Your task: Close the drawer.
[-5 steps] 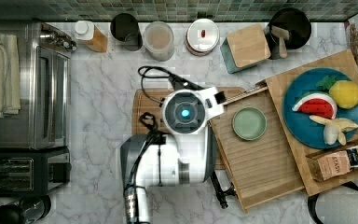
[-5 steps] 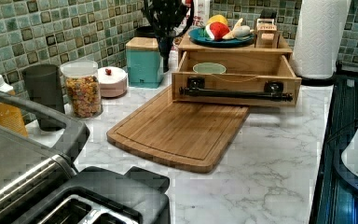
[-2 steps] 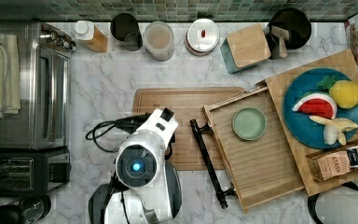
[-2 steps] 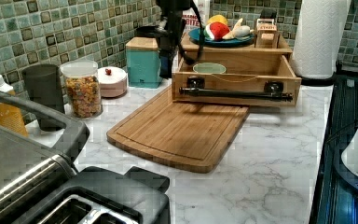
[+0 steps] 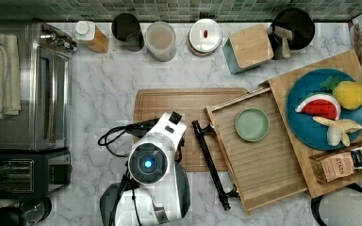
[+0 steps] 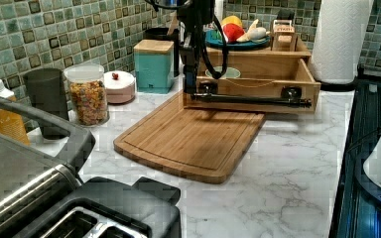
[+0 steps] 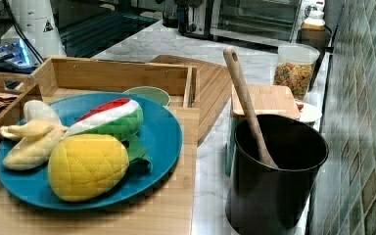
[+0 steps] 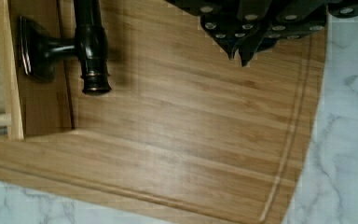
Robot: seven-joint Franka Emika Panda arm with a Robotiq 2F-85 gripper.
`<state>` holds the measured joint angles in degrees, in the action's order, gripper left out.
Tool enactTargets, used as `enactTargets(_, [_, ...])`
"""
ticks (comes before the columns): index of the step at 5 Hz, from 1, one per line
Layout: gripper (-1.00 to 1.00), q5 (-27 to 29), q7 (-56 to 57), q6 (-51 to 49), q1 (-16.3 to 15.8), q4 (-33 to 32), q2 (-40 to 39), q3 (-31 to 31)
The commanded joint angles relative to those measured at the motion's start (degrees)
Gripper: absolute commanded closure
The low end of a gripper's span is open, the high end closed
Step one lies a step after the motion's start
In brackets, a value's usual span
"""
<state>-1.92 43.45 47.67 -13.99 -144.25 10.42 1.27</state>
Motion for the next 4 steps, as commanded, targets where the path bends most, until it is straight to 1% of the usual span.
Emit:
enactTargets(1, [1.00,-1.0,3.9,0.5,0.9,-8.9,1.2,2.7])
enactTargets(2, [1.00,-1.1,6.4,4.8,0.3,-12.9,1.4,3.9])
enactTargets(3, [1.00,-1.3,11.8,7.5,0.7,-15.7,2.1,5.9])
enactTargets(4, [1.00,-4.0,14.7,8.4,2.6,-17.8,3.8,7.5])
